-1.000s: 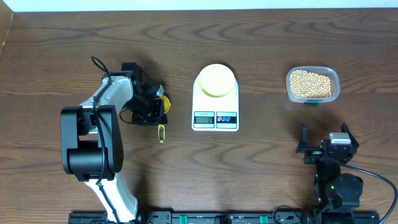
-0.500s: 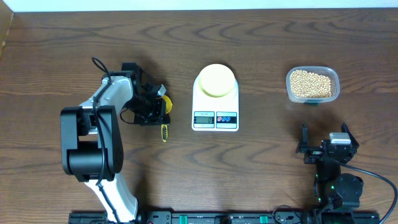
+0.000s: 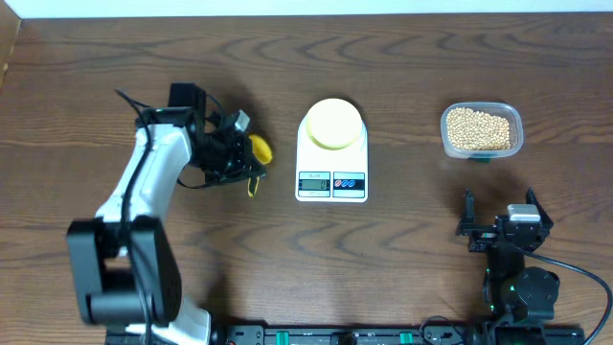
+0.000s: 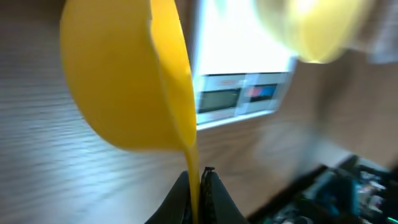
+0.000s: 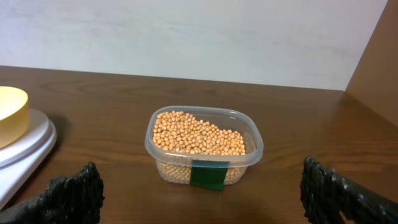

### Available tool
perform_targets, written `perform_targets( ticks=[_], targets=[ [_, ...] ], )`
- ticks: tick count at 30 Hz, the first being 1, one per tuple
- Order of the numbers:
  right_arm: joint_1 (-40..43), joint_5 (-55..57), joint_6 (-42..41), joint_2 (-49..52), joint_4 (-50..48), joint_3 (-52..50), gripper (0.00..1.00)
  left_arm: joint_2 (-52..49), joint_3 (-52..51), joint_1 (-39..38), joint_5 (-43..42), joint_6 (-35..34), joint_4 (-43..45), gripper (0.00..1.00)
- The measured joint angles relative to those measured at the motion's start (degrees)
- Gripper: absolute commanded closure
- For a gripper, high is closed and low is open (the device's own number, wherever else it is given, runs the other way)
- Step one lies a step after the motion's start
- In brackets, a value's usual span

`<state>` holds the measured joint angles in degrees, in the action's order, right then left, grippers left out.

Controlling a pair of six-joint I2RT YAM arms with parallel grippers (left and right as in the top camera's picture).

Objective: Scoop item into bowl and weigh 50g on scale

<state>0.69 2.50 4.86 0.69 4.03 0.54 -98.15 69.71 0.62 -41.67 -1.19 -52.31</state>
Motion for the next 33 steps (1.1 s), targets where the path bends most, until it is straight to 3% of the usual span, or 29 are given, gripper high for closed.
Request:
perform_targets(
  ticks=[6,14,17,24,26,31,33],
  targets=[
    [0.0,0.0,0.0,0.0,0.0,0.0,0.01,9.7,0.0,0.0,-8.59,-1.42,0.02,0.93],
    [0.0,-0.02,-0.02,0.0,-0.07,0.0,0.01,23.58,0.0,-0.02,-11.98,-6.51,0.42,0.93],
    [0.0,-4.15,-5.01,0.0,-0.33,0.0,0.01,26.12,-0.07,-0.04,-12.15,-10.4,3.87,0.93],
    [0.0,-27.47,-30.01,0.02,-4.94,-0.17,0.01,30.34,-0.11,-0.04,-12.22,-19.34,13.25,0.93],
    [0.0,-30.01,-37.77,0.04,-10.03,-0.17,0.01,31.17,-0.15,-0.04,-12.26,-20.39,15.93,0.93],
    [0.0,-32.94,-48.26,-0.09,-25.55,0.17,0.01,34.42,-0.17,-0.04,-12.24,-23.02,19.19,0.93],
    [0.0,-32.13,-50.42,0.02,-23.89,1.68,0.01,35.36,-0.17,-0.11,-12.22,-24.24,19.45,0.93]
  ],
)
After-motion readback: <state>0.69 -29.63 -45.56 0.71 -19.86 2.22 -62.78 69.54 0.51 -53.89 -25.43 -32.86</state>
